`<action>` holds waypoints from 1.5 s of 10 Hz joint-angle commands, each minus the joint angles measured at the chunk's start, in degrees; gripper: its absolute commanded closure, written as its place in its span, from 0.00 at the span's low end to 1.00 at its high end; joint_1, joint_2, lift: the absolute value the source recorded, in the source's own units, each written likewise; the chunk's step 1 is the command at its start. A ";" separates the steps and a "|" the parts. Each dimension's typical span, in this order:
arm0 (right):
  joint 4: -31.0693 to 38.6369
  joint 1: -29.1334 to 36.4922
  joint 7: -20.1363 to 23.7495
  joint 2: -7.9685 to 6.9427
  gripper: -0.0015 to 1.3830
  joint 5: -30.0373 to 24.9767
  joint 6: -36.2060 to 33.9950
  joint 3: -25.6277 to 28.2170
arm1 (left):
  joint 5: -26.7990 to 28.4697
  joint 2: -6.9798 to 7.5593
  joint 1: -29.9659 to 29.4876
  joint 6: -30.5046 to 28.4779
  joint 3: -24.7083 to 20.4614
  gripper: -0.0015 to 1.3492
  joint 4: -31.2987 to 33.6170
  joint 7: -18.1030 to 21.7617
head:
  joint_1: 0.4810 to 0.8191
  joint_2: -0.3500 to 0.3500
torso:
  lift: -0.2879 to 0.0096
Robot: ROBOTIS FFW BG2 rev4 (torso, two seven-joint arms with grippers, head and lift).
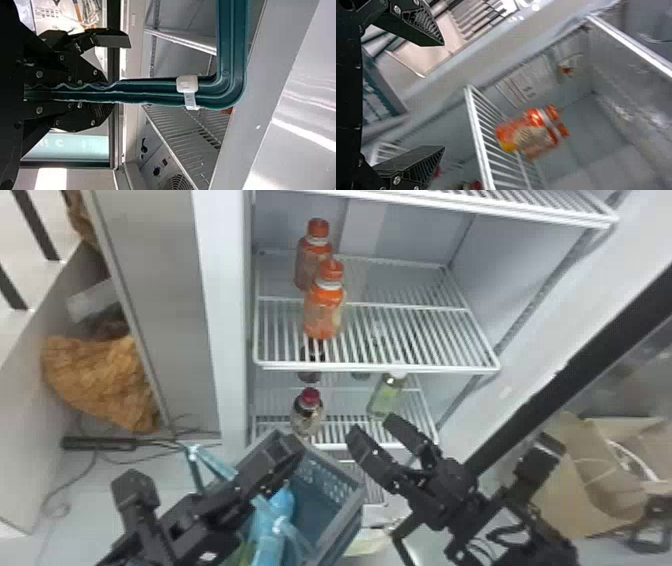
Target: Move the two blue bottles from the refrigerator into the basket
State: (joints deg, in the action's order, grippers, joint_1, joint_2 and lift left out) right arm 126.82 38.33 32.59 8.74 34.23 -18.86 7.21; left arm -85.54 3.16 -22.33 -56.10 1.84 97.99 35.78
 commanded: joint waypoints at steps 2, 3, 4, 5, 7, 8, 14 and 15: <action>-4.83 3.01 0.10 -0.56 0.10 -0.06 11.55 1.24 | 0.08 0.00 -0.03 -0.14 0.44 0.89 -0.47 0.00 | 0.63 0.10 | 0.97; -5.53 4.70 0.10 -1.27 0.10 -1.55 16.05 2.61 | 0.08 0.00 -0.03 -0.14 0.56 0.89 -0.61 0.00 | 0.63 0.05 | 0.97; -5.81 6.67 -0.07 -2.32 0.10 -3.49 19.00 4.44 | 0.08 0.00 -0.17 -0.14 0.56 0.89 -0.61 0.00 | 0.63 0.03 | 0.97; -4.83 8.64 -1.04 -3.02 0.10 -6.23 21.11 6.04 | 0.08 0.09 -0.31 -0.14 0.56 0.89 -0.61 0.00 | 0.63 0.00 | 0.97; -2.72 13.56 -2.36 -4.17 0.10 -10.92 23.22 8.78 | 0.19 0.00 -0.73 -0.42 0.56 0.89 -0.75 -0.09 | 0.63 0.00 | 0.97; -1.59 15.81 -2.62 -4.61 0.10 -13.09 23.36 10.15 | 0.19 0.00 -1.01 -0.57 0.44 0.89 -0.75 -0.18 | 0.63 0.00 | 0.97; 4.03 25.51 -5.26 -8.12 0.10 -17.66 27.16 16.78 | 0.88 0.09 -1.29 -1.41 0.33 0.89 -0.75 -0.44 | 0.63 0.00 | 0.97; 4.03 25.80 -5.26 -8.21 0.10 -17.54 27.02 17.01 | 0.88 0.09 -1.29 -1.55 0.22 0.89 -0.75 -0.44 | 0.63 0.00 | 0.97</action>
State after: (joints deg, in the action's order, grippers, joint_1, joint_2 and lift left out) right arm 130.89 63.88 27.35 0.58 16.60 8.23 24.03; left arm -84.68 3.25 -23.65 -57.61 2.14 97.24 35.33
